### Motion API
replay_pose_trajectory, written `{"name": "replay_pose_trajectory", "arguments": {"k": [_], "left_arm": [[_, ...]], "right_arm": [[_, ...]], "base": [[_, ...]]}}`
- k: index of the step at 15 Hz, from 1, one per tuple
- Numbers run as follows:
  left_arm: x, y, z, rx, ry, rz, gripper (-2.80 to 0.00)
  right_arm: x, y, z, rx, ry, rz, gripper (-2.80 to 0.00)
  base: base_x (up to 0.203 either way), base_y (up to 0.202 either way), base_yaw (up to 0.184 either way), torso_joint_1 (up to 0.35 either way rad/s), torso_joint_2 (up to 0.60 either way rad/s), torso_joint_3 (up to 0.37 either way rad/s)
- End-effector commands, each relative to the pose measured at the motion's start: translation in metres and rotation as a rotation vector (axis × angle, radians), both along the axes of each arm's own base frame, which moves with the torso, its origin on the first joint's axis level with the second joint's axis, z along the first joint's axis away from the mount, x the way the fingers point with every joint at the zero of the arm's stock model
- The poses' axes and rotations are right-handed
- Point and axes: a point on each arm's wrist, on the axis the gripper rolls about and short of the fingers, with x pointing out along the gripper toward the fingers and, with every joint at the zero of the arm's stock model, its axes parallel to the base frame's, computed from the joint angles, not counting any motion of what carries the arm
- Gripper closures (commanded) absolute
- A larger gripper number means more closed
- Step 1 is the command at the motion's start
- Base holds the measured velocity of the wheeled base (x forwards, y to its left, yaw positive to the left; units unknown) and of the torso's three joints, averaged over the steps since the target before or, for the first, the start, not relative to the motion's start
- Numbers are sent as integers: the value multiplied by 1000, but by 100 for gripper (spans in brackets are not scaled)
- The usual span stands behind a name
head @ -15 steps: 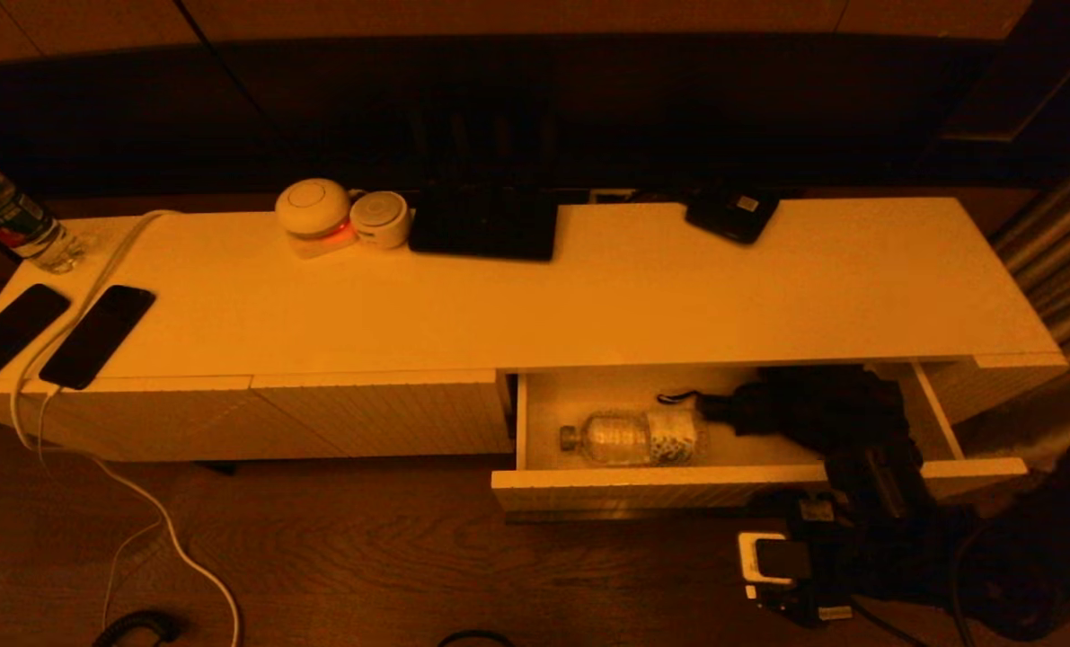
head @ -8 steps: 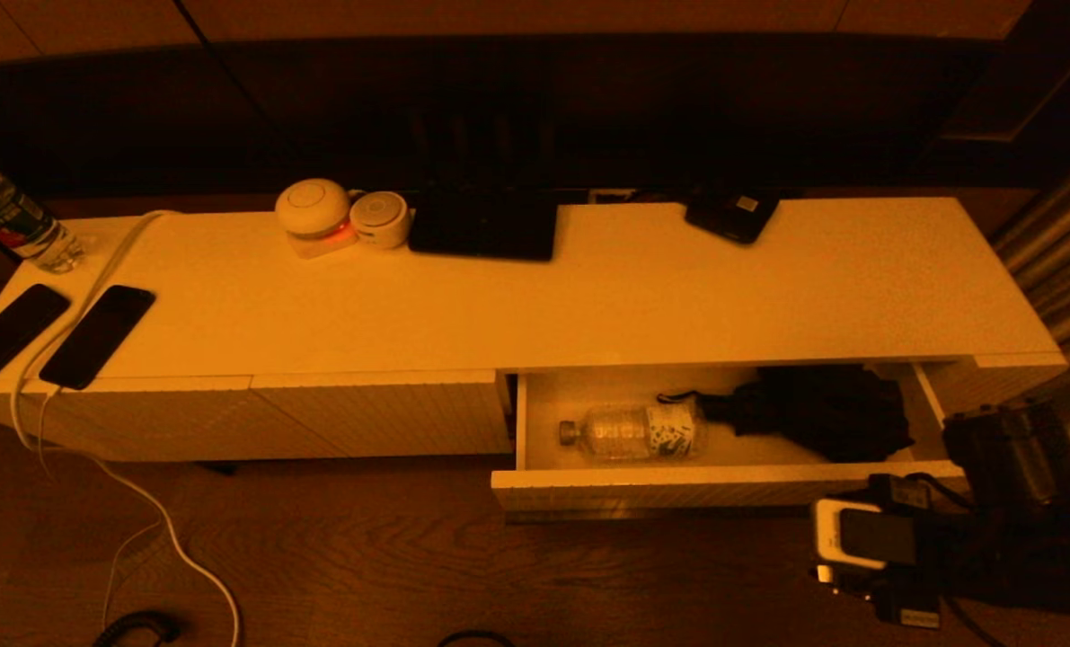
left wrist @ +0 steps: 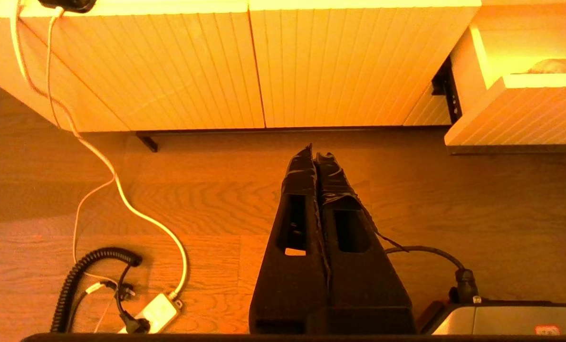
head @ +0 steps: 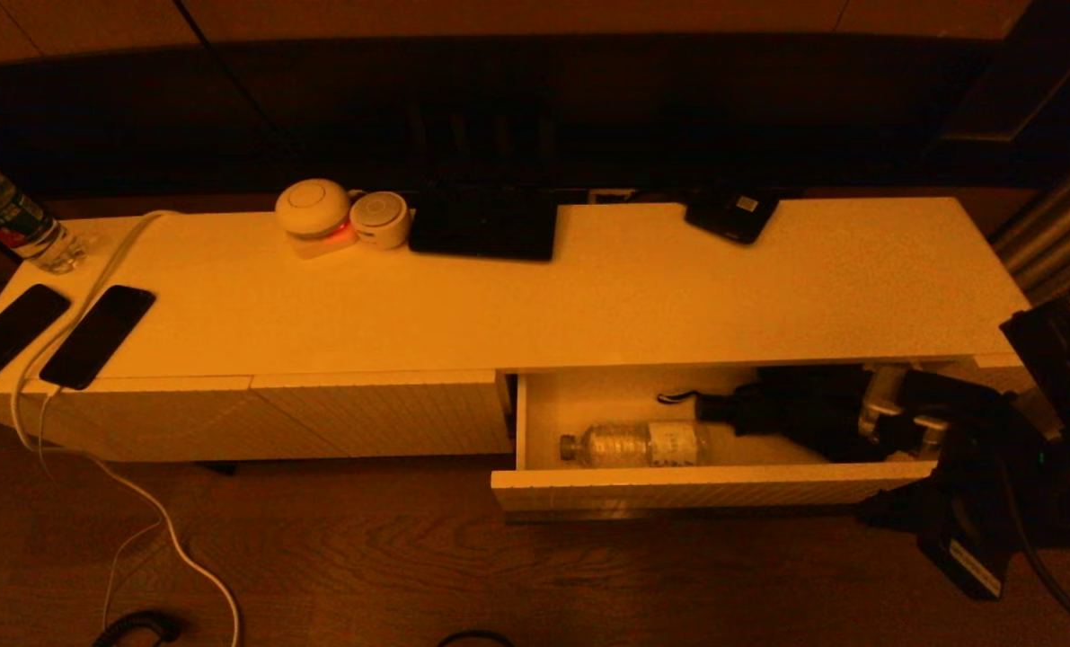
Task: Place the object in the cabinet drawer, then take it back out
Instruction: Open the drawer
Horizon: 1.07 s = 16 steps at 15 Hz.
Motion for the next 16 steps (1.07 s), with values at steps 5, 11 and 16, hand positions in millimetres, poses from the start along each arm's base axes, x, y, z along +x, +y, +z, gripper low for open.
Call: {"name": "replay_pose_trajectory", "arguments": {"k": [5,11,16], "left_arm": [[0,0,0,-1,0,0,0],[0,0,0,-1,0,0,0],[0,0,0,-1,0,0,0]], "right_arm": [[59,48,-12,208,204,-415,0],[91,65,-36,179,207,-636,0],[106,69,-42,188,200,-697,0]], "base": [[0,0,0,0,0,0],[0,0,0,0,0,0],[0,0,0,0,0,0]]}}
